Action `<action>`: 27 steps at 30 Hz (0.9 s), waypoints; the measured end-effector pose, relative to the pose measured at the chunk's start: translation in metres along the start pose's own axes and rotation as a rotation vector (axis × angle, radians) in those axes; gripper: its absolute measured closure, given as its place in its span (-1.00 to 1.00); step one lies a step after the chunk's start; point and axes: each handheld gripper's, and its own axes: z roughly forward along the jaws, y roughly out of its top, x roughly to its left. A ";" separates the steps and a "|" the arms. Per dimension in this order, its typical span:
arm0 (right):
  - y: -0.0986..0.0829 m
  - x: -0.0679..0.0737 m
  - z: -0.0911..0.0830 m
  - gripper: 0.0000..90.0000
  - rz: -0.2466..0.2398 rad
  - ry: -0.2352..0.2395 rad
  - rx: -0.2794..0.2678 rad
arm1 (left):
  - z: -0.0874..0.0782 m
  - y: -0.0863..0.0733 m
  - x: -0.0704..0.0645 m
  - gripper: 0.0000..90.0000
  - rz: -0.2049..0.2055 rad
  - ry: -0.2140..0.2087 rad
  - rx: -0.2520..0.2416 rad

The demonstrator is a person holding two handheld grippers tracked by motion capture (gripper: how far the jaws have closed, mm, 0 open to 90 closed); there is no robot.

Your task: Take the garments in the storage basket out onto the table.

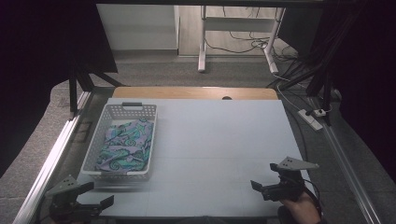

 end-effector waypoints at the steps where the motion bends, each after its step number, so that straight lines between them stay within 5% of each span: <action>1: 0.000 0.000 0.000 -1.00 0.000 0.000 0.000 | 0.000 0.000 0.000 -1.00 0.000 0.000 0.000; 11: 0.000 0.000 0.001 -1.00 -0.004 0.006 0.003 | 0.000 0.001 -0.001 -1.00 0.010 0.011 0.005; 27: 0.001 0.000 0.002 -1.00 -0.009 0.019 0.021 | 0.005 0.006 -0.008 -1.00 0.091 0.022 0.001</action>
